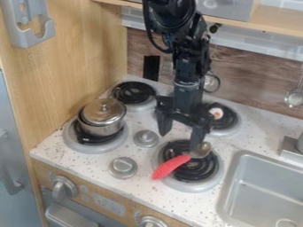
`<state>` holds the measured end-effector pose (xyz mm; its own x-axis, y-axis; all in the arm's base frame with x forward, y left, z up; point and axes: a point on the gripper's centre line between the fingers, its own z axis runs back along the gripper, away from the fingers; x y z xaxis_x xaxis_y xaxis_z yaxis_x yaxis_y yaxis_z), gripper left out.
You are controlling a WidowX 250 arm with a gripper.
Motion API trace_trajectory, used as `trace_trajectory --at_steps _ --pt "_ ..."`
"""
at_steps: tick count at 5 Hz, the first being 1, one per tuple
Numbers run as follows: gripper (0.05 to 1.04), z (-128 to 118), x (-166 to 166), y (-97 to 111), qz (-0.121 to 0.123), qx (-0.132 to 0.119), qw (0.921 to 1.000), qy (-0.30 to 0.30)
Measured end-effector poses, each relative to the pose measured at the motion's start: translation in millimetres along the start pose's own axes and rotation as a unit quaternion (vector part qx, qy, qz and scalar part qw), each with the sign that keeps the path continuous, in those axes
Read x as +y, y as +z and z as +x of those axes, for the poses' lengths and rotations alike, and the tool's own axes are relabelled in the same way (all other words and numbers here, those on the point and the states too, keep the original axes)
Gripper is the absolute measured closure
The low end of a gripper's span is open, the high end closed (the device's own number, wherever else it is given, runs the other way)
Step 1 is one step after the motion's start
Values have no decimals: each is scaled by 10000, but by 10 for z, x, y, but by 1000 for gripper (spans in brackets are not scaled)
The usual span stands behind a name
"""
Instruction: Removed the lid of the pot and placed it in the center of the burner
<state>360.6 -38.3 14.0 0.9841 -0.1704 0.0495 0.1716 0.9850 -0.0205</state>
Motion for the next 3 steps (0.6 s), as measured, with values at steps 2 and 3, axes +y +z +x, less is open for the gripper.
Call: trace_trajectory --at_steps 2,3 --pt "85 -103 292 -132 -71 194 9991 357" --pt "85 -180 725 -91 -68 195 9961 857"
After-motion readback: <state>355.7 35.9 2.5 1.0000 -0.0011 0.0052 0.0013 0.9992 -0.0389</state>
